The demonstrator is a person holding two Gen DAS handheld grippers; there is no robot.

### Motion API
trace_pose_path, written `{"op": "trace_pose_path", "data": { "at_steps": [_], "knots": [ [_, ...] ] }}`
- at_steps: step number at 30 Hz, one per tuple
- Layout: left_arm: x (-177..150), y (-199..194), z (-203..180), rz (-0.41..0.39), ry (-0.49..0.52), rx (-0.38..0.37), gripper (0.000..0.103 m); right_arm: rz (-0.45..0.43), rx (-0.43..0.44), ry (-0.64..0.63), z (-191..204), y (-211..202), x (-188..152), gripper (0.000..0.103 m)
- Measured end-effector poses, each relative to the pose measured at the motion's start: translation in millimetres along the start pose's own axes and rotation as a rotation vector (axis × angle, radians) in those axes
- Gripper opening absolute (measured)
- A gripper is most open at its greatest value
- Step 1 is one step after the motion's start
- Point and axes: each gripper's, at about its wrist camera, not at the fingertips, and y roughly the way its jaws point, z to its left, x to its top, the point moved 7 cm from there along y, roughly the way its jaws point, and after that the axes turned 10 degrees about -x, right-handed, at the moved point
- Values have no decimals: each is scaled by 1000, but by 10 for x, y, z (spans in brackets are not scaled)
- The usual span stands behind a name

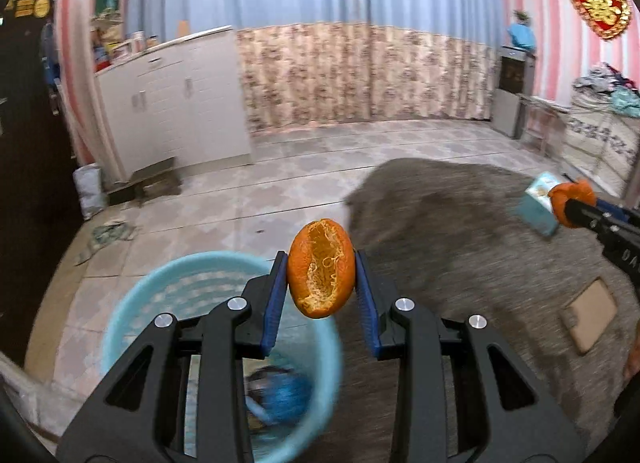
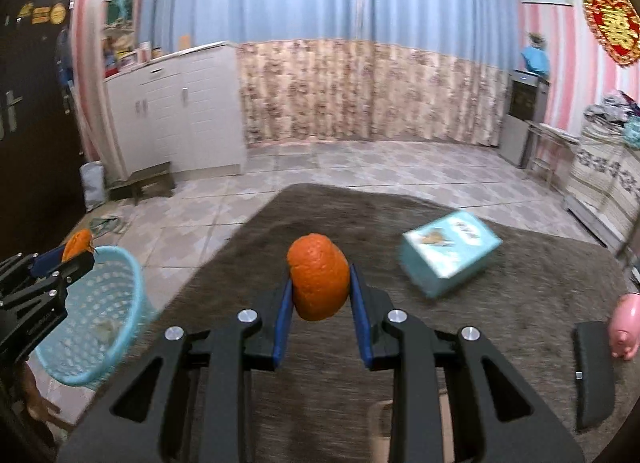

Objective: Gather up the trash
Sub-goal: 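Carry both oranges over the blue basket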

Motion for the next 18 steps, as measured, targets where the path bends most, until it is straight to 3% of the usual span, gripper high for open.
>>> {"op": "trace_pose_path", "data": {
  "at_steps": [10, 18],
  "knots": [
    [-374, -85, 1015, 38, -81, 141, 32, 16, 160, -61, 1050, -13, -79, 27],
    [-546, -10, 1363, 48, -88, 155, 32, 12, 224, -113, 1704, -16, -147, 27]
  ]
}}
